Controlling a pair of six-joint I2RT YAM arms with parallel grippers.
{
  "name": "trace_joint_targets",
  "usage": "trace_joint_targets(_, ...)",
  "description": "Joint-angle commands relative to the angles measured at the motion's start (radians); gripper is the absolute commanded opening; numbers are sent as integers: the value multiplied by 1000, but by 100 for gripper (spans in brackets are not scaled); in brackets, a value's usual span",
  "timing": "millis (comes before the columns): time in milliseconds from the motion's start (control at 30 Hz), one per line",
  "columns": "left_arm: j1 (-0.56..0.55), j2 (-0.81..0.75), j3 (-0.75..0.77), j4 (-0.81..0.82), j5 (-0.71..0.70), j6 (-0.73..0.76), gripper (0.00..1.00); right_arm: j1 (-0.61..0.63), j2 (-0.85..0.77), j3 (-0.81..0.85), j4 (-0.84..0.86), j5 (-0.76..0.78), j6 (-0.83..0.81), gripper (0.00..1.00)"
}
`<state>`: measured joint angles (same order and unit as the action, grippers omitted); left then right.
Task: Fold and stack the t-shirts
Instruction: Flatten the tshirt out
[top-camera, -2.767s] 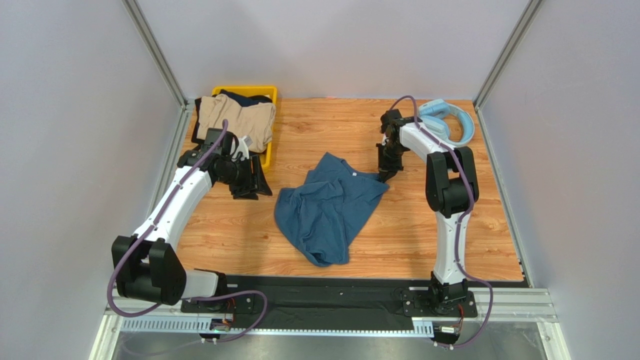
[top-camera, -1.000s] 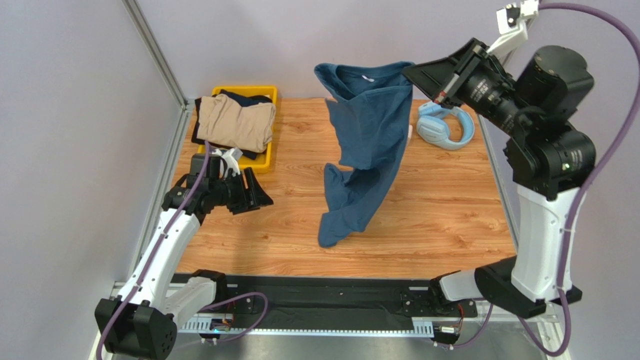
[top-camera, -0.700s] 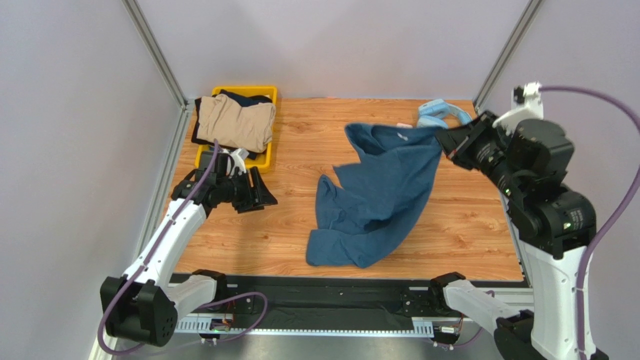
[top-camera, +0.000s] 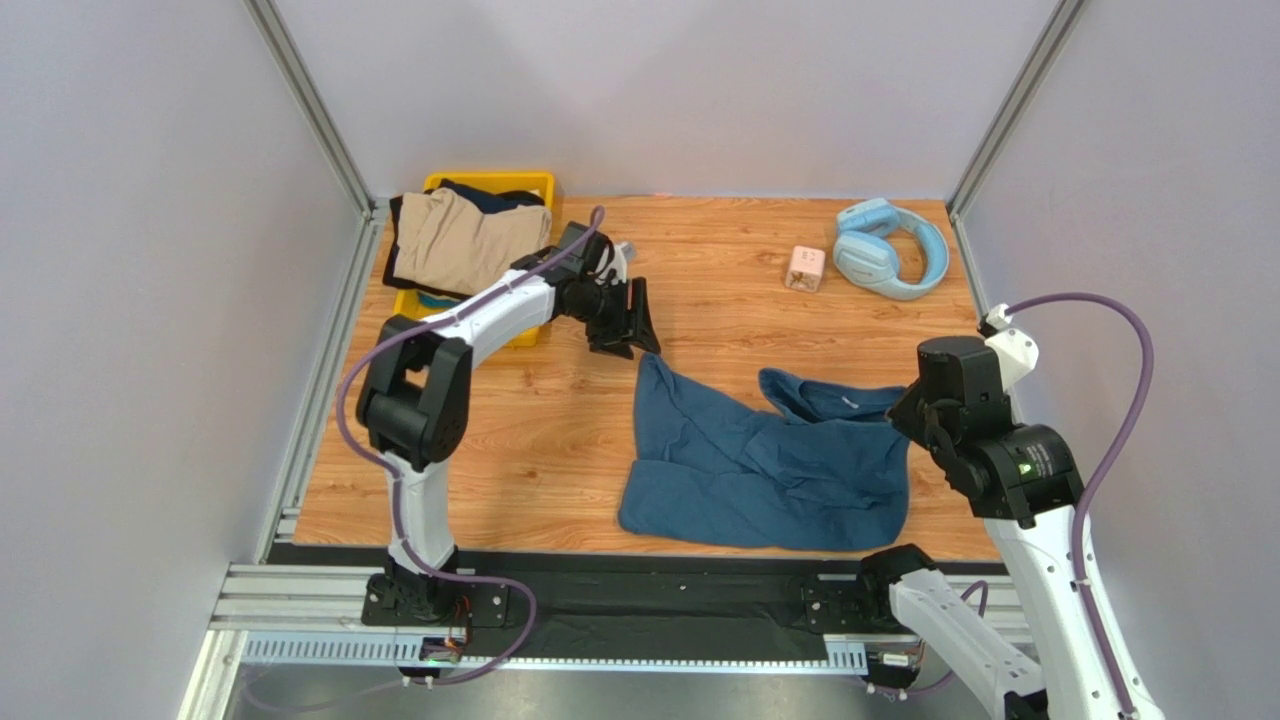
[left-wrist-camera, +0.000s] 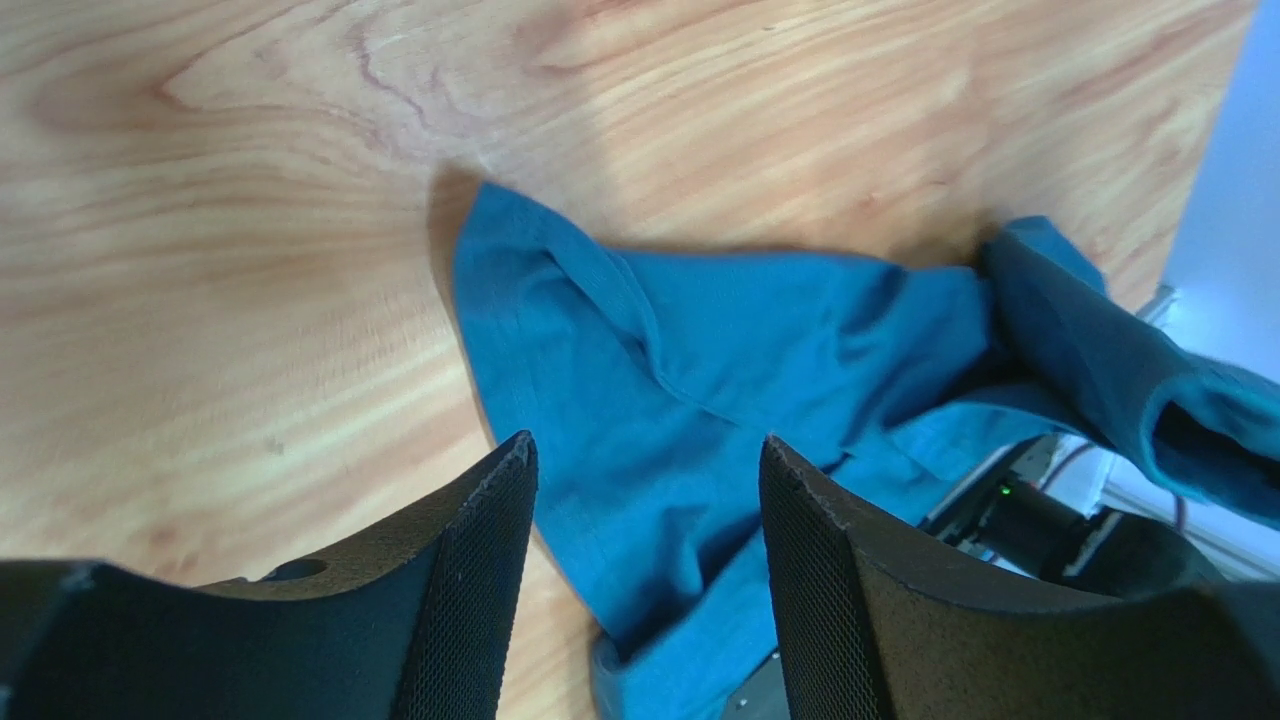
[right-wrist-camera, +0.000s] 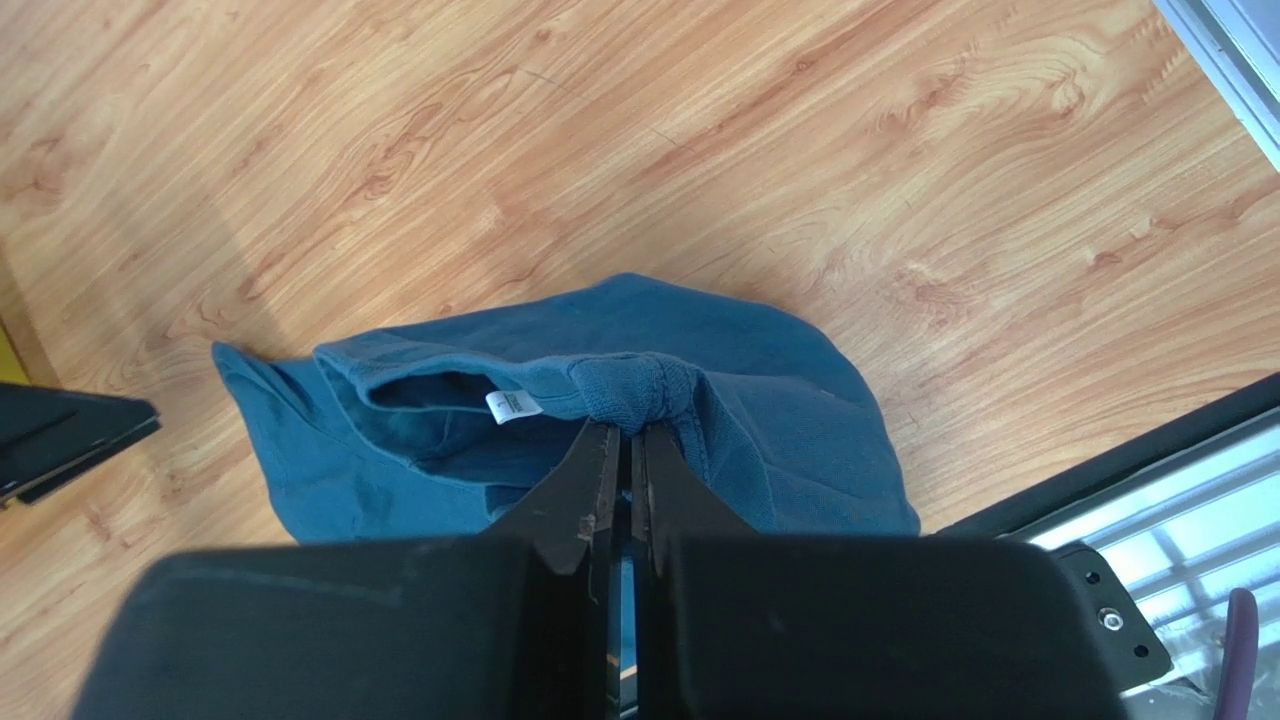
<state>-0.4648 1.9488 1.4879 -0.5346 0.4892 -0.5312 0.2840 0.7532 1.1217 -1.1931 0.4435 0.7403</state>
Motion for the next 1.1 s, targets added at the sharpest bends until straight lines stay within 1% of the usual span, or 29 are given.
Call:
trace_joint_targets(0,-23,123,80,-33,18,31,62,-8,-6,-28,9,18,8,0)
trace_joint_targets(100,-29,177,104,-45,22,43,62,-12,-5,-54,15,-31,10,0)
trace_joint_targets(233,-29,194,107,-50,2,60,62,-12,-20,-76,12,-100,40,0)
trace_joint_targets(400,-29,205,130,-65,-21,83,62,-12,-58,-85,-19,-94,54,0)
trace_joint_targets(500,-29,234,173,-77,-21,82,62,-12,-69,-89,-36,-74,50,0)
trace_joint_targets(633,-29,292,291,-137,-23,96,62,-13,-68,-103,-39,-78,57,0)
trace_joint_targets(800,-31,361,374,-178,-31,109,62,-14,-78,-118,-56,-65,76,0)
trace_joint_targets(900,-34,391,397,-183,-24,111,58,-14,-90,-111,-86,-28,83,0)
trace_joint_targets(967,-40,398,396,-185,-9,117,48,-14,-95,-96,-111,0,88,0)
trace_joint_targets(1067,-54,395,376,-186,6,128,37,-14,-106,-89,-120,32,90,0)
